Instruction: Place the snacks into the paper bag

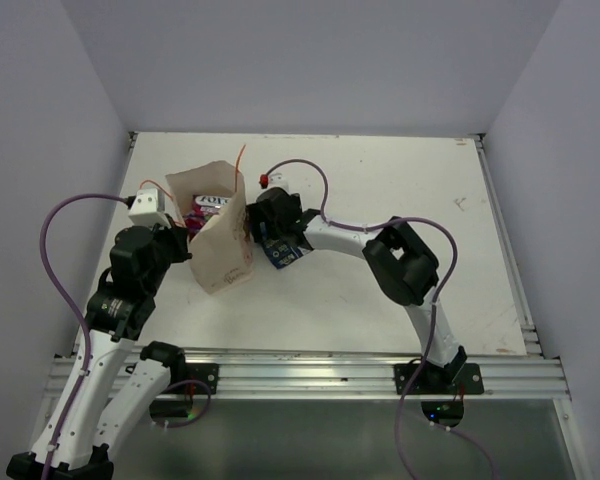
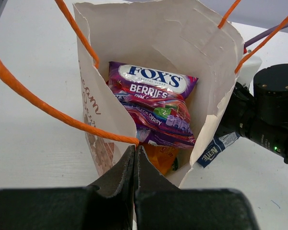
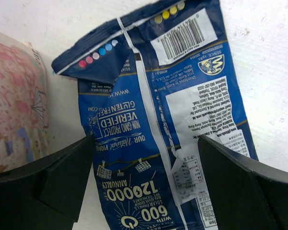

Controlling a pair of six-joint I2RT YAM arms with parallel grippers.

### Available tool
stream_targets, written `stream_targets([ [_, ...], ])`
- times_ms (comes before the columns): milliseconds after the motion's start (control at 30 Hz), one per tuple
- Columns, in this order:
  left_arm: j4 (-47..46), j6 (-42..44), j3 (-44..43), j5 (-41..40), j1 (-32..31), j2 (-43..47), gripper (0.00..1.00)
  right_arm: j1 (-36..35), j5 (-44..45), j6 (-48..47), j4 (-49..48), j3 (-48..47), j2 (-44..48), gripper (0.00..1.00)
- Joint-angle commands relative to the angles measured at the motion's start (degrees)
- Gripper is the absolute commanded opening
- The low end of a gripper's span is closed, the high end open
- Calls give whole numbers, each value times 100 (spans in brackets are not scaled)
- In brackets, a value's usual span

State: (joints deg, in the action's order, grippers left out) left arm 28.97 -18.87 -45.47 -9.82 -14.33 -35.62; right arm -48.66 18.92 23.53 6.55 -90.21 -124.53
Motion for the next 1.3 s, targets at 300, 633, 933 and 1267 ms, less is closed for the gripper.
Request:
stream_targets([
  [300, -278, 112, 3, 68, -26, 55, 0, -29, -46, 240, 575, 452, 8, 34],
  [633, -269, 112, 3, 60, -26, 134, 0, -81, 752, -14, 1251, 645, 1315, 0],
  [933, -304, 112, 12, 104, -26, 169, 0, -143, 581, -876, 1491, -1169, 2961, 0],
  [1267, -313, 121, 21, 86, -26, 169, 0, -143, -3134, 500, -434, -3114, 1603, 1],
])
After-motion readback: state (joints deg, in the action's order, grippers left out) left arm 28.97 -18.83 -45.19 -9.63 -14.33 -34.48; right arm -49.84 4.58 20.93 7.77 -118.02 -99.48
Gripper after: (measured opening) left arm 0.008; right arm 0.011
